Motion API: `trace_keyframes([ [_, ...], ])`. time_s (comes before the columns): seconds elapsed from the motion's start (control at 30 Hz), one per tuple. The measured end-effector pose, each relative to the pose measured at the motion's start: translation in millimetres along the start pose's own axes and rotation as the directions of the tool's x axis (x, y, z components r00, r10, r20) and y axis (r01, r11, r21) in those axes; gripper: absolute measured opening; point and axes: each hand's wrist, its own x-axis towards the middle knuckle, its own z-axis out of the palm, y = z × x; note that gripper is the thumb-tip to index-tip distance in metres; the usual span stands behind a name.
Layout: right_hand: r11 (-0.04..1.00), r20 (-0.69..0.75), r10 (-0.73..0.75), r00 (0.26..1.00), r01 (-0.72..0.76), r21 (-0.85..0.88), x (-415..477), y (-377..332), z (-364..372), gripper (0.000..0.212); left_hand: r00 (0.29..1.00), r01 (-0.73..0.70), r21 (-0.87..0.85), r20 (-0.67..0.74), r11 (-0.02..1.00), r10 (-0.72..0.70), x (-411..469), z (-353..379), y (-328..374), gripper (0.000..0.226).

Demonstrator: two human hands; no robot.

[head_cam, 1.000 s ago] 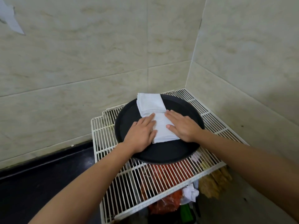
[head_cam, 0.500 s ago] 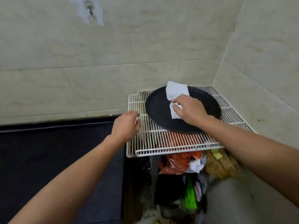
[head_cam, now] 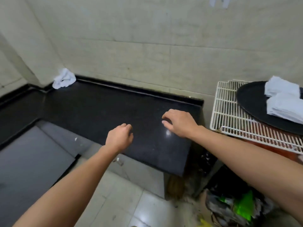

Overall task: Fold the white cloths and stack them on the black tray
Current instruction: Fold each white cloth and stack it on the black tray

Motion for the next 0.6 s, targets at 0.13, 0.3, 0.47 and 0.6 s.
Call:
trace_keyframes([
  [0.13, 0.996, 0.054, -0.092, 0.994, 0.092, 0.004, 48.6, -75.1, 27.5, 0.029, 0.994, 0.11, 0.0, -0.022, 0.994, -0.11, -31.3, -10.3, -83.1, 0.021],
  [0.3, 0.987, 0.088, -0.156, 0.984, 0.152, 0.05, 113.7, -178.8, 70.5, 0.028, 0.982, 0.187, 0.057, -0.013, 0.981, -0.187, -63.1, -27.3, -196.7, 0.028],
  [0.47, 0.97, 0.123, -0.229, 0.966, 0.215, 0.115, 172.1, -290.5, 115.5, 0.028, 0.956, 0.29, 0.101, 0.016, 0.952, -0.293, -91.5, -50.4, -321.8, 0.029],
  [0.6, 0.957, 0.143, -0.281, 0.949, 0.265, 0.121, 217.4, -344.0, 136.2, 0.029, 0.935, 0.35, 0.106, 0.021, 0.931, -0.354, -102.2, -58.4, -391.9, 0.029],
])
